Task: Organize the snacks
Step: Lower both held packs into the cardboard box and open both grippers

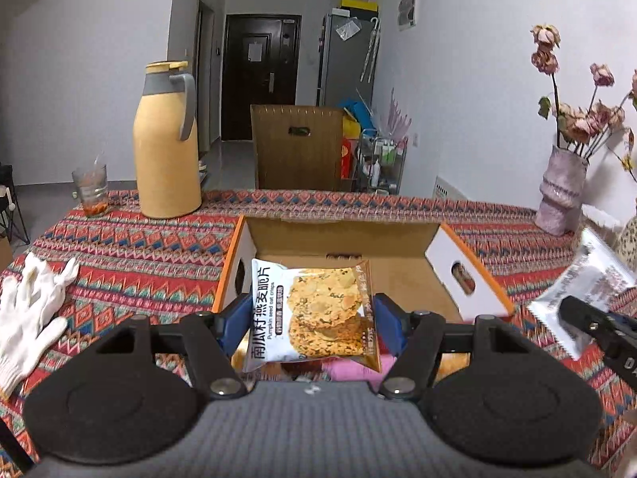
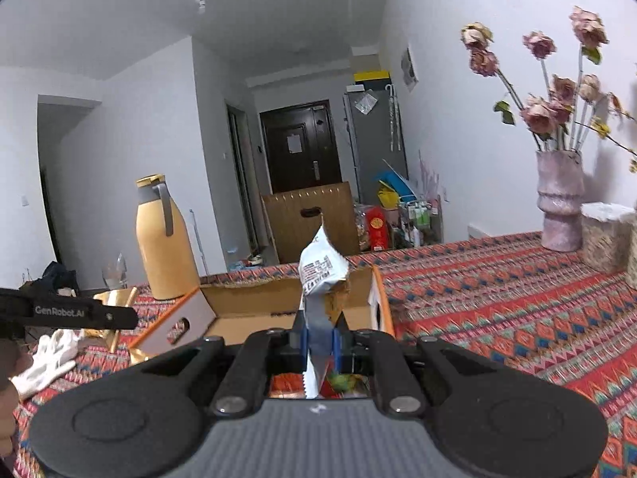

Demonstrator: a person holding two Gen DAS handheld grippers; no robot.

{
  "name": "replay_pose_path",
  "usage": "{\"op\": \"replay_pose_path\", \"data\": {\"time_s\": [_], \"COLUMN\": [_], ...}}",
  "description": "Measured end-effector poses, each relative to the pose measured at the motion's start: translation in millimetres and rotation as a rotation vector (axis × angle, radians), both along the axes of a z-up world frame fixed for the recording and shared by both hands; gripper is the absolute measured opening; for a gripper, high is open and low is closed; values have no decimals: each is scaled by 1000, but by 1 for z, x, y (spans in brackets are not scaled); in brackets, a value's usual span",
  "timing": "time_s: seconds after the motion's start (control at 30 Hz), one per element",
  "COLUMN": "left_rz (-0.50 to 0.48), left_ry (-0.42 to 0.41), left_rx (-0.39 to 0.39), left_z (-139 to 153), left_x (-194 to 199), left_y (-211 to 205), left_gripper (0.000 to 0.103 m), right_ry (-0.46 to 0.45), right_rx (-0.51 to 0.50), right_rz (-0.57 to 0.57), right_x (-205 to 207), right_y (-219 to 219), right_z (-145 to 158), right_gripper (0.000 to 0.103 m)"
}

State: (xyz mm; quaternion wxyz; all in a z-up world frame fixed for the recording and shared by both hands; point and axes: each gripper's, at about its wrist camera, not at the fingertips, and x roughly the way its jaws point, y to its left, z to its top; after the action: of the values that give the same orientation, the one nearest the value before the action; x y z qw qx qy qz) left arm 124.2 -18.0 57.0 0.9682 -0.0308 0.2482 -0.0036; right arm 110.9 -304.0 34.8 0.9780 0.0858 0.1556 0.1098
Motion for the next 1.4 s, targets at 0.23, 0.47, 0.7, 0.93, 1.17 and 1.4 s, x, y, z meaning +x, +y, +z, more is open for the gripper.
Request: {"op": "replay_pose_path", "data": {"time_s": [0.23,0.47,0.7,0.93,1.17,1.4], "left_rz": [32,120,124,100,122,125], "left_ry": [-20,18,78,97,59,50], "left_rx": [7,29,6,-13,-36,-53], "left_z": [12,4,-24,-34,-27,-22], "left_x": [41,86,109,111,100,95], "left_y": [-5,-1,11,14,17,18], "left_gripper": [67,67,67,77,103,103], "right_ry": [9,138,225,262,196,168], "right_rx": [0,-13,-37,-64,-48,-16], "right_rz": [30,18,-14,-34,-76,-66], "right_x": [60,120,142,148,137,128], "right_y": [26,48,52,56,49,45], "right_z": [15,-1,-28,-38,-32,-25], "right_gripper": [11,11,11,18,101,103]}}
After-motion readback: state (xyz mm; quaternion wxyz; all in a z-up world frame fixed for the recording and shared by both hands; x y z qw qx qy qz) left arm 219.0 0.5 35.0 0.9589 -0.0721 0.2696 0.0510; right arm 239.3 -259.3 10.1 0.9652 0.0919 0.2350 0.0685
